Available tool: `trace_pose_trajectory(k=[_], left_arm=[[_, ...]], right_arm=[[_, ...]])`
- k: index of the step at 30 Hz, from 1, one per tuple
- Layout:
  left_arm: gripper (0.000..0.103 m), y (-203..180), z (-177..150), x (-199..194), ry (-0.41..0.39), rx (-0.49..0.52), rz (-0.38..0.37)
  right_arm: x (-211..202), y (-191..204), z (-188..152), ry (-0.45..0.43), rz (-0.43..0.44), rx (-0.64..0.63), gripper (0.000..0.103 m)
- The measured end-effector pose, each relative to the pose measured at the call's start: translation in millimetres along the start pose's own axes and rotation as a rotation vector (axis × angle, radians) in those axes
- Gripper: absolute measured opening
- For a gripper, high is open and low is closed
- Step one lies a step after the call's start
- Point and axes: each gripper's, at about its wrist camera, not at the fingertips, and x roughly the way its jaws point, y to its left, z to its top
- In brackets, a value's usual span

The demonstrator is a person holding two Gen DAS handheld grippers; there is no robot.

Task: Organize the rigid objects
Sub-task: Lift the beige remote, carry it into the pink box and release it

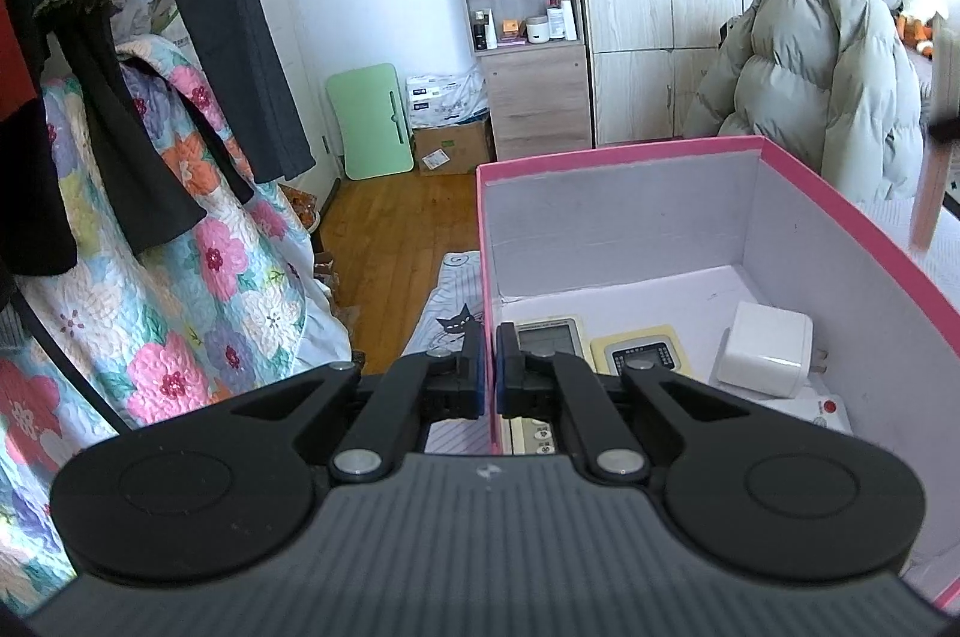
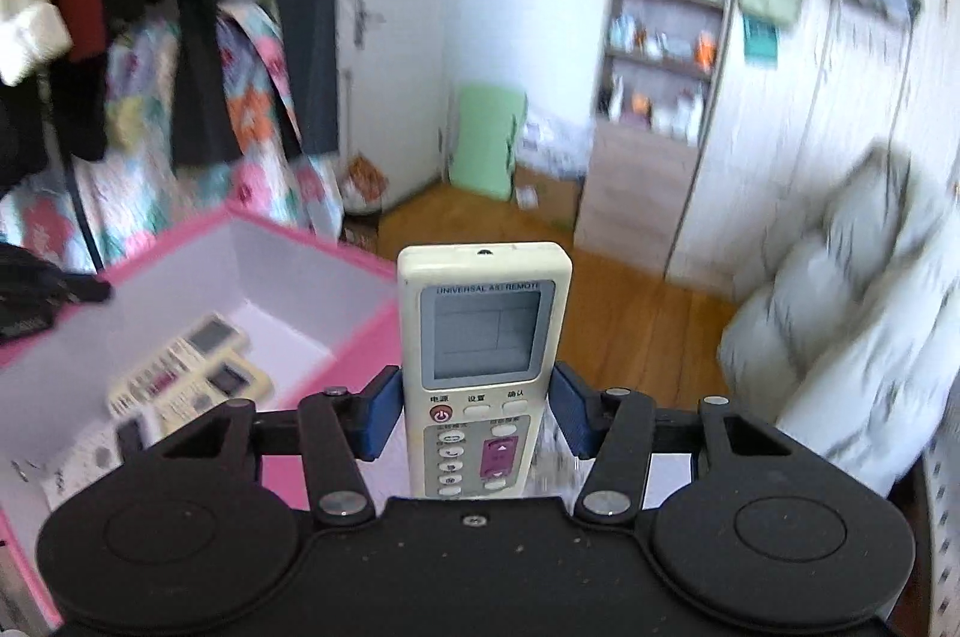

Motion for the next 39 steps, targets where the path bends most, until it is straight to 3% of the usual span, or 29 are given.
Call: trace_pose_trajectory(k=[3, 8, 15, 21, 24, 31, 36, 39], left_arm=[[0.003, -4.1, 0.1, 0.9, 0.004, 0.024, 0.016], [0.003, -3.4, -0.3, 1.4, 0.002, 0.014, 0.004], [0.003, 0.5, -1.1, 0.6, -0.003, 0.0, -0.01], [0.002, 5.2, -1.7, 1.1, -0.01, -0.03, -0.03], [0.002, 6.2, -2.2, 1.2, -0.011, -0.046, -0.035], [0.002, 6.6, -3.4, 1.5, -0.015, -0.047, -0.051], [0.002, 5.3, -3.1, 1.1, -0.014, -0.041, -0.044], [0.002, 2.9, -2.6, 0.9, -0.013, -0.031, -0.034]], right_arm=[[-18.5, 19.6, 22.5, -0.081, -0.056, -0.114, 0.058], [-22.8, 48.9, 52.9, -0.081, 0.011, -0.267, 0.058], [-12.8, 102.6, 60.7, -0.001, 0.095, -0.471, 0.058], [38.7, 150.2, 55.3, 0.194, 0.159, -0.741, 0.058], [64.2, 162.8, 47.1, 0.254, 0.177, -0.776, 0.058], [95.7, 188.2, 32.4, 0.28, 0.234, -0.843, 0.058], [105.8, 189.6, 34.8, 0.302, 0.37, -0.786, 0.057], [95.0, 185.8, 35.4, 0.262, 0.367, -0.763, 0.058]])
